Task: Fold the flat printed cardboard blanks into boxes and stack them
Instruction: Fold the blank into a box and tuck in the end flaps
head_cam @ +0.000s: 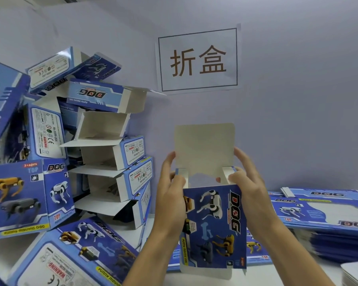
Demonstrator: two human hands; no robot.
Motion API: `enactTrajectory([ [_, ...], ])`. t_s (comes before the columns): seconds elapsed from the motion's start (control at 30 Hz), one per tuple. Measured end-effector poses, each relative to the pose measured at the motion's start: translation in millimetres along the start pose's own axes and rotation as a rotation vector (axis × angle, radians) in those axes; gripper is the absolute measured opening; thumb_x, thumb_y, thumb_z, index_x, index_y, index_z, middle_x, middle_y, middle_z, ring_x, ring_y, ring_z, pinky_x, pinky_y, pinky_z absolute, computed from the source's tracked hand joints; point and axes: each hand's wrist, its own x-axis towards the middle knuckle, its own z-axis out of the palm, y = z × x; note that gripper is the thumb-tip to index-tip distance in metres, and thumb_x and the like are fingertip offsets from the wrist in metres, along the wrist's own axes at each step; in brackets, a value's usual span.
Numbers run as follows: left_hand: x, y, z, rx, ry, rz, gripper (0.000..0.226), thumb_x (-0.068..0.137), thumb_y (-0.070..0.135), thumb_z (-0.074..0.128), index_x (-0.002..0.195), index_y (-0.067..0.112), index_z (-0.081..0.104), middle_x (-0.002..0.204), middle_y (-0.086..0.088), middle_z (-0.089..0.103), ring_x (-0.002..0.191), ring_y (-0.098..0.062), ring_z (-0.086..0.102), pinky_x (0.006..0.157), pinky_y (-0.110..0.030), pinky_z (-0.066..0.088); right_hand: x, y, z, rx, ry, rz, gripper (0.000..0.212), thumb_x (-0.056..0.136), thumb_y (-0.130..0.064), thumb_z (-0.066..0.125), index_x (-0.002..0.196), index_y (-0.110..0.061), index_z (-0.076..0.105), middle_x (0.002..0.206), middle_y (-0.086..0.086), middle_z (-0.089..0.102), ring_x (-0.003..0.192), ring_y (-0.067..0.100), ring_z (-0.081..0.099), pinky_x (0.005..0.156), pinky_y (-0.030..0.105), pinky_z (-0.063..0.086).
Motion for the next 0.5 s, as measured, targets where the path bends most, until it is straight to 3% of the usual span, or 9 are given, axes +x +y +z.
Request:
enactTrajectory([
  [0.07,-1.4,2.0,1.1,0.026,0.018,0.013,0.046,0.102,0.012,0.039,0.105,0.054,0.058,0.092,-0.001,0.069,0.076,-0.022,0.058,0.06,-0.033,0.05,-1.1,-1.6,1.6,0.025,-0.002,-0.016,0.031,0.087,-0.022,0.053,0.108,-0.043,0.057,0.092,0.023,0.063,0.063,0.032,0.06,0.051,0.037,0.052],
  [0.13,-3.8,1.8,-0.1,-0.004,0.046,0.038,0.031,0.099,0.018,0.043,0.094,0.043,0.061,0.093,-0.017,0.064,0.075,-0.027,0.056,0.057,-0.037,0.045,-1.5,0.1,0.0,0.031,0.016,-0.052,0.019,0.096,-0.017,0.048,0.094,-0.032,0.058,0.088,0.02,0.062,0.064,0.03,0.059,0.052,0.034,0.049],
  [0.2,-5.1,-0.4,-1.9,-0.103,0.027,0.063,0.02,0.098,0.026,0.042,0.09,0.029,0.06,0.089,-0.012,0.067,0.074,-0.028,0.062,0.057,-0.036,0.046,-4.9,-0.2,-1.0,0.128,0.019,-0.066,0.015,0.092,-0.026,0.045,0.088,-0.023,0.059,0.087,0.012,0.064,0.066,0.026,0.061,0.054,0.033,0.049],
  [0.33,-6.0,-0.9,-6.4,-0.217,-0.057,0.003,0.043,0.078,0.062,0.059,0.092,0.022,0.063,0.101,-0.014,0.073,0.086,-0.033,0.072,0.066,-0.044,0.059,-10.2,1.0,-4.4,0.278,-0.079,-0.043,0.041,0.086,-0.05,0.046,0.098,-0.014,0.061,0.1,0.01,0.071,0.079,0.028,0.07,0.06,0.036,0.059],
  [0.4,-4.9,-2.0,-7.6,-0.118,-0.104,0.032,0.038,0.071,0.06,0.064,0.092,0.029,0.059,0.106,-0.021,0.067,0.093,-0.036,0.071,0.068,-0.049,0.059,-9.2,-2.3,-3.5,0.277,-0.125,-0.036,0.042,0.083,-0.052,0.056,0.098,-0.013,0.06,0.094,0.007,0.073,0.076,0.025,0.072,0.059,0.033,0.06],
  [0.47,-3.4,-4.7,-9.7,-0.076,-0.137,0.049,0.018,0.08,0.048,0.06,0.093,0.038,0.057,0.109,-0.018,0.066,0.095,-0.032,0.072,0.064,-0.042,0.059,-7.3,-5.3,-3.0,0.204,-0.158,-0.05,0.048,0.077,-0.049,0.067,0.099,-0.008,0.055,0.09,0.005,0.072,0.072,0.023,0.072,0.056,0.03,0.058],
  [0.5,-2.5,-6.5,-11.5,-0.081,-0.157,0.054,0.014,0.085,0.042,0.056,0.098,0.038,0.057,0.11,-0.015,0.067,0.096,-0.031,0.073,0.063,-0.04,0.06,-6.9,-3.8,-3.5,0.167,-0.162,-0.058,0.041,0.079,-0.041,0.063,0.101,-0.008,0.054,0.092,0.005,0.072,0.074,0.025,0.072,0.055,0.031,0.058],
])
